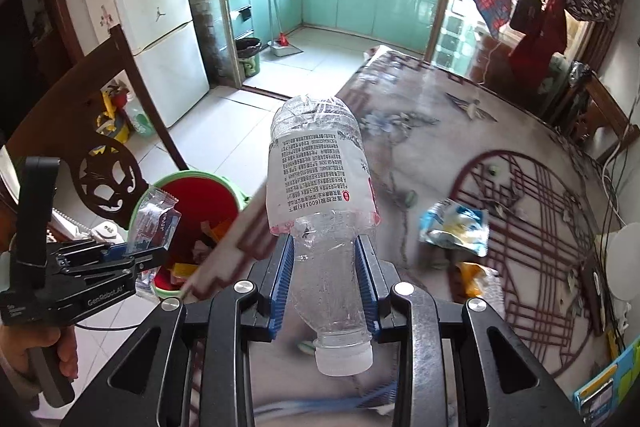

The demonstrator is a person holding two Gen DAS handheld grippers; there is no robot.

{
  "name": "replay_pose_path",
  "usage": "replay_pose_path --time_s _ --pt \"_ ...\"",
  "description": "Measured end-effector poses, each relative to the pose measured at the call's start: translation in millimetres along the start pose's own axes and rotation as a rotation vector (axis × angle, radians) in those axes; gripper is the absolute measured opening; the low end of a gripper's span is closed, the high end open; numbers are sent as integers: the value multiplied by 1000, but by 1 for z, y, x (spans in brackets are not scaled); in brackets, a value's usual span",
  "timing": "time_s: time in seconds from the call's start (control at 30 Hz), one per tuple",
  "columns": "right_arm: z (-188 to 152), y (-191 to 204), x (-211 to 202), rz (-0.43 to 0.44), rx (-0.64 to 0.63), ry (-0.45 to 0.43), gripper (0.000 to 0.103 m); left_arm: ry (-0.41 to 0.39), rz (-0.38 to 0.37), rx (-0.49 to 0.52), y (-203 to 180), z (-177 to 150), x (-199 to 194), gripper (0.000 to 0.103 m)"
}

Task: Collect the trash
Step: 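Carry the plastic wrapper and bottle over the red bucket, then open both grippers over the bucket to drop the wrapper and bottle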

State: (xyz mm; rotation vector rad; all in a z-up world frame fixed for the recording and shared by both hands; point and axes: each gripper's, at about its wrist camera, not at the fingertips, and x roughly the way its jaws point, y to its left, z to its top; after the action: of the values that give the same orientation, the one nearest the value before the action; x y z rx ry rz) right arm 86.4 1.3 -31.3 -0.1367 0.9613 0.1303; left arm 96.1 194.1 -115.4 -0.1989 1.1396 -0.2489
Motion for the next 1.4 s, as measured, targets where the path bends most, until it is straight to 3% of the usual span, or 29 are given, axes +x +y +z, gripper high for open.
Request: replay_pose_path --time_s 0.43,0.83,1.33,1.4 --pt "16 57 26 48 -46 40 29 48 49 -65 66 7 20 19" --pt "17 108 104 232 -33 189 29 147 109 -112 114 12 63 18" --pt "17 156 157 236 -98 275 29 202 122 -107 132 16 77 18" --pt "18 157 158 227 -90 267 29 196 128 -110 132 18 76 25"
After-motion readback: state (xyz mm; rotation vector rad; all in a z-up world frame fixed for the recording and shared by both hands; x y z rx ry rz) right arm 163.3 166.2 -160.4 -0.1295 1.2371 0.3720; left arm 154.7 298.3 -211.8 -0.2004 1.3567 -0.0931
